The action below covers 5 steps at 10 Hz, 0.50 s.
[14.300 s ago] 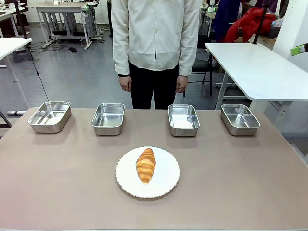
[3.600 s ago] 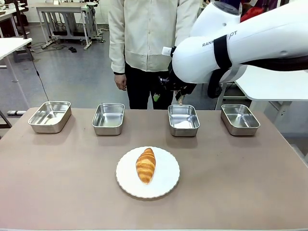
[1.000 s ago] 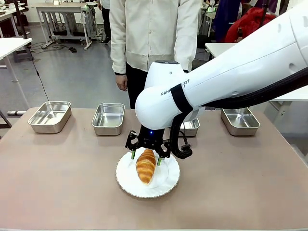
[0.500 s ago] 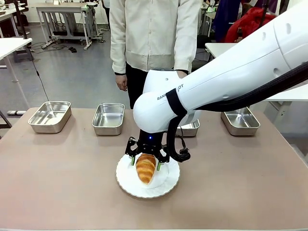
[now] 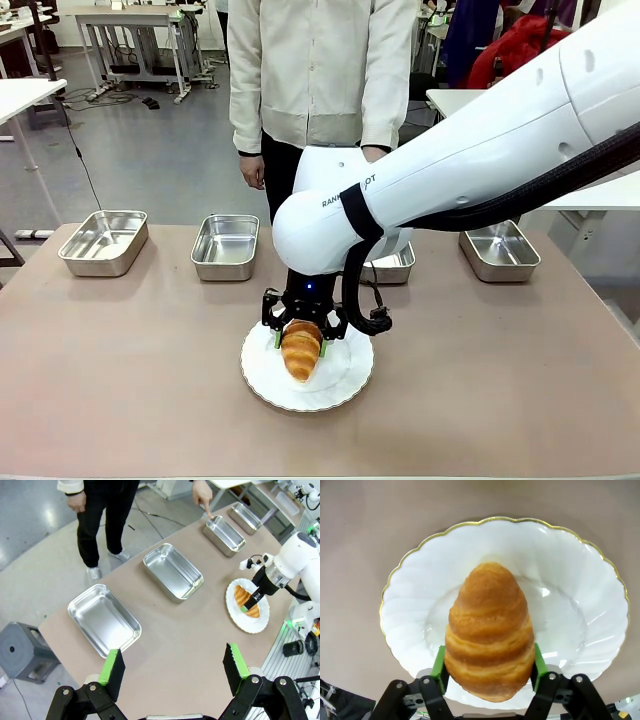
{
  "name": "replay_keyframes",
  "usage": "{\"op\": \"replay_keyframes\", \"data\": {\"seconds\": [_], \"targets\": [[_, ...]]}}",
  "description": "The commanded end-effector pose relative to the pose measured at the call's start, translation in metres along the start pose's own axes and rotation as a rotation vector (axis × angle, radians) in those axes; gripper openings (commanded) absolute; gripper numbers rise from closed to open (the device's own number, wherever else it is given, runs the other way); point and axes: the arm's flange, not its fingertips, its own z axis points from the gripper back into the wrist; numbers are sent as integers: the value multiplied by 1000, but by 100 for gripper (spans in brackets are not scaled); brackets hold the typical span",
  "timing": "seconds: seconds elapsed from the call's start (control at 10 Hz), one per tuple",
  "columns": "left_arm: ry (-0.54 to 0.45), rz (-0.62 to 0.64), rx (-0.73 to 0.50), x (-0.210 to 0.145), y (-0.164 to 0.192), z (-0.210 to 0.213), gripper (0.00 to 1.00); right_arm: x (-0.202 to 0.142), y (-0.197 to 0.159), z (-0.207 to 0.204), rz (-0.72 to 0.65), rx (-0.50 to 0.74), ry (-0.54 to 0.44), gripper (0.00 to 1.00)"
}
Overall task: Place the bread in the container.
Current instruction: Place the Butter Roll into the Airtight Container indicated by the human.
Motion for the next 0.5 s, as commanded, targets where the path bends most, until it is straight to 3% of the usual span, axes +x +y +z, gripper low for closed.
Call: {"op": "replay_keyframes", "data": {"seconds": [0.0, 0.1, 0.2, 0.4], "targets": [[-20, -4, -9, -1, -3, 1, 100, 4, 3, 4, 29, -31, -5, 41], [-20, -4, -9, -1, -3, 1, 100, 4, 3, 4, 31, -34, -8, 55], [-20, -4, -9, -1, -3, 1, 100, 5, 0, 3, 31, -33, 3, 21], [-20, -4, -9, -1, -3, 1, 100, 1, 0, 2, 10, -13, -2, 21]]}}
